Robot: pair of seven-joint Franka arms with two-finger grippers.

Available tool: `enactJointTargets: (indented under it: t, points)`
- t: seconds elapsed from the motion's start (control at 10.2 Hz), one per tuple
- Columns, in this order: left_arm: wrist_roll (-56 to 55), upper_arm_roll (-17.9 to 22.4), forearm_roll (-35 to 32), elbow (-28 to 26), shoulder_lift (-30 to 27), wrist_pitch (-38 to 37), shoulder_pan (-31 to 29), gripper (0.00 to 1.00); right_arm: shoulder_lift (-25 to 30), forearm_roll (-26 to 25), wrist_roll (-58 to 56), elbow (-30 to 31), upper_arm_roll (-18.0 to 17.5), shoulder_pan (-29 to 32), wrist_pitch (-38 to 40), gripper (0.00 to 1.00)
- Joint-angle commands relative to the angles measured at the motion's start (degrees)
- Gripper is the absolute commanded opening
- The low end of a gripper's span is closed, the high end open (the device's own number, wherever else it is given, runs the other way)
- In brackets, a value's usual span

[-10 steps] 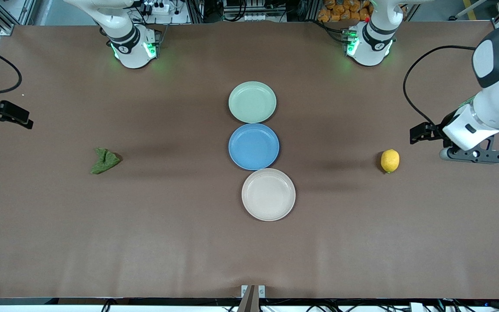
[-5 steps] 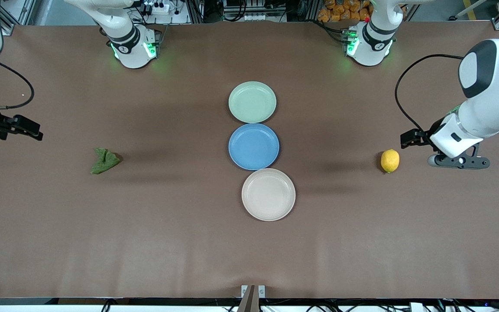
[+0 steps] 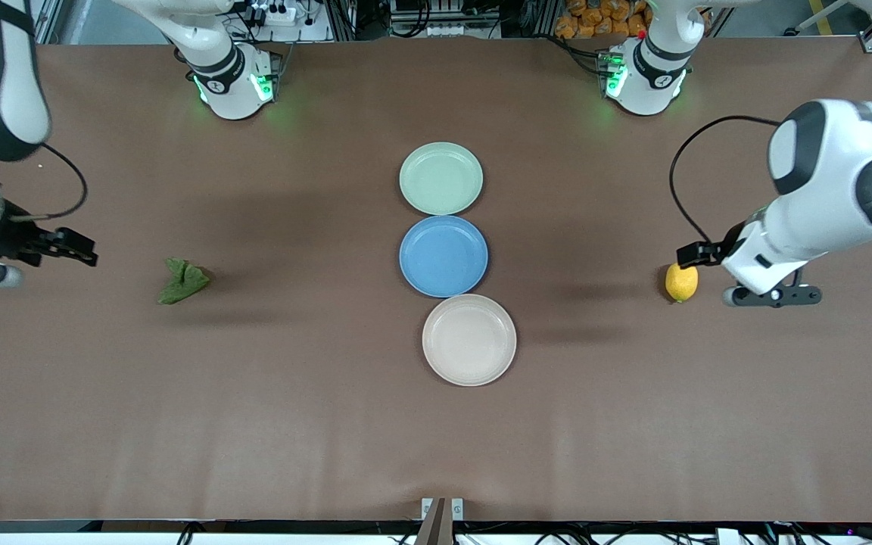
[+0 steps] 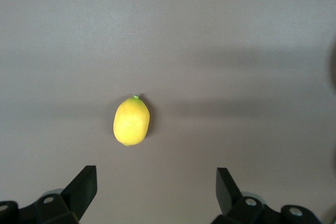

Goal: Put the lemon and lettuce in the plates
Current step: 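Lower the left gripper onto the lemon while the right gripper lowers onto lettuce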

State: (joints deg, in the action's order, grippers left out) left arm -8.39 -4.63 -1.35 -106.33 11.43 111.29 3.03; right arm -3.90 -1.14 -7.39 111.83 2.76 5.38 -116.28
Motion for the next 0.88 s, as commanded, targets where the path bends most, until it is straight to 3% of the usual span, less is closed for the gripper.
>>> enactJointTargets:
  t: [0.0, 0.1, 0.39, 0.59, 0.78]
  points:
    - [-1.36, -0.21, -1.99, -5.79, 0.34, 8.56, -0.39, 1.0, -1.01, 0.35, -0.96, 4.44, -0.47, 0.51, -2.81, 1.0]
    - [-1.36, -0.21, -1.99, -6.69, 1.39, 10.69, -0.31, 1.0, -2.07, 0.43, -0.52, 6.54, -0.47, 0.34, -4.55, 1.0]
    - [-1.36, -0.3, -1.99, -6.87, 7.01, 14.39, 0.57, 1.0, -2.95, 0.52, -0.34, 17.17, -0.56, 0.16, -19.82, 1.0]
    - [-1.19, -0.3, -2.77, -6.87, 9.48, 16.59, 0.84, 1.0, -4.27, 0.7, -0.17, 17.55, -0.65, -0.46, -20.92, 1.0]
    - [-0.31, -0.47, -9.6, -7.39, 10.19, 17.04, 0.4, 1.0, -6.99, 1.13, -0.17, 18.6, -0.65, -0.46, -25.89, 1.0]
